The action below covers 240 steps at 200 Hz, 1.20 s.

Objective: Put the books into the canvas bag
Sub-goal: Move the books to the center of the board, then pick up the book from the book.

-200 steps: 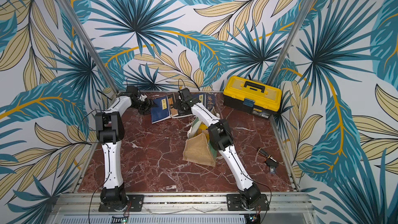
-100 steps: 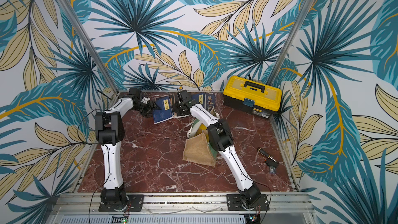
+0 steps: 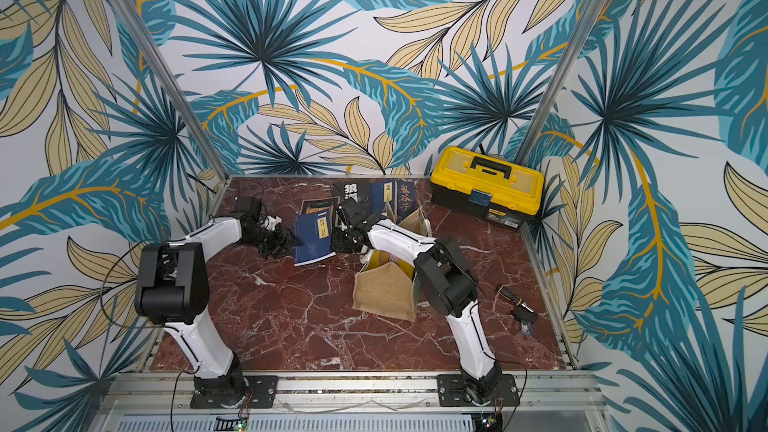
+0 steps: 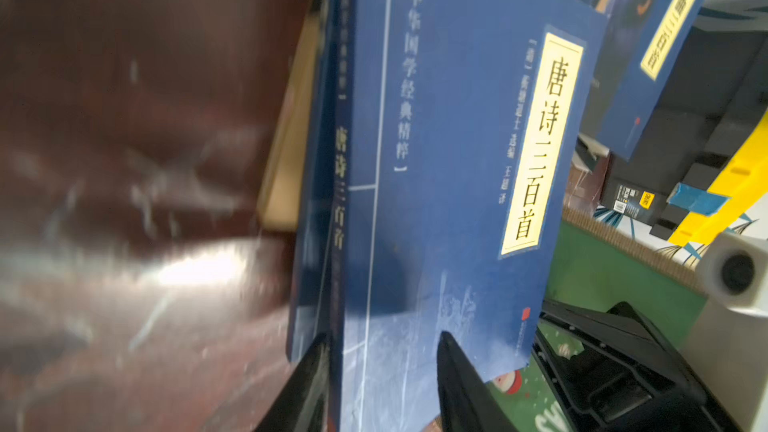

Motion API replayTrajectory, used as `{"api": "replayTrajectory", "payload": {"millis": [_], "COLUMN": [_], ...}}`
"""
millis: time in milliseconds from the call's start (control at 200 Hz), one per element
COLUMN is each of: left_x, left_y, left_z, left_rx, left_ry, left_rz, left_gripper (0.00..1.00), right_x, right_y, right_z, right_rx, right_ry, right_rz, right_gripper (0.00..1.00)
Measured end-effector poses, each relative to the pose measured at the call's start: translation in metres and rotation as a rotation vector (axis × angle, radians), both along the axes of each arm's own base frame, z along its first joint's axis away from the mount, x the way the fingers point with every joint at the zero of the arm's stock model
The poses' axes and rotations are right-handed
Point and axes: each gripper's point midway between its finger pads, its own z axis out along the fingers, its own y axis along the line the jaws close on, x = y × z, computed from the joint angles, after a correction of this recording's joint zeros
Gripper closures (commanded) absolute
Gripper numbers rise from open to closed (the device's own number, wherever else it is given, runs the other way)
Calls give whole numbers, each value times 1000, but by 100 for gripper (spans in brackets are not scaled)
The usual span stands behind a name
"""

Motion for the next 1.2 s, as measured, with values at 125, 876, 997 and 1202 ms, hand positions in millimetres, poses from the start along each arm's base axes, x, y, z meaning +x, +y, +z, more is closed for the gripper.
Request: {"api": "replayTrajectory", "payload": {"millis": [125,876,997,1202], "left_x": [-20,-34,-33,-39], "left_y": [-2,-11,-13,-12], "left_z": [-5,-38,-37,-35], "left_rx": [-14,-100,-129,-144], "left_ry": [-5,-43,-82,-109], "left_rz": [10,74,83,121], "left_gripper": [54,49,53,74], "right_x": [-14,-21,-23,-32], "right_y": [-2,-8,-1,5], "right_z": [-1,-24,-34,-38], "right_rx": [-3,-119,-98,-47], "right_ry": [12,29,66,131], "right_rz": [17,79,98,102], "right_gripper": [100,57,70,99]}}
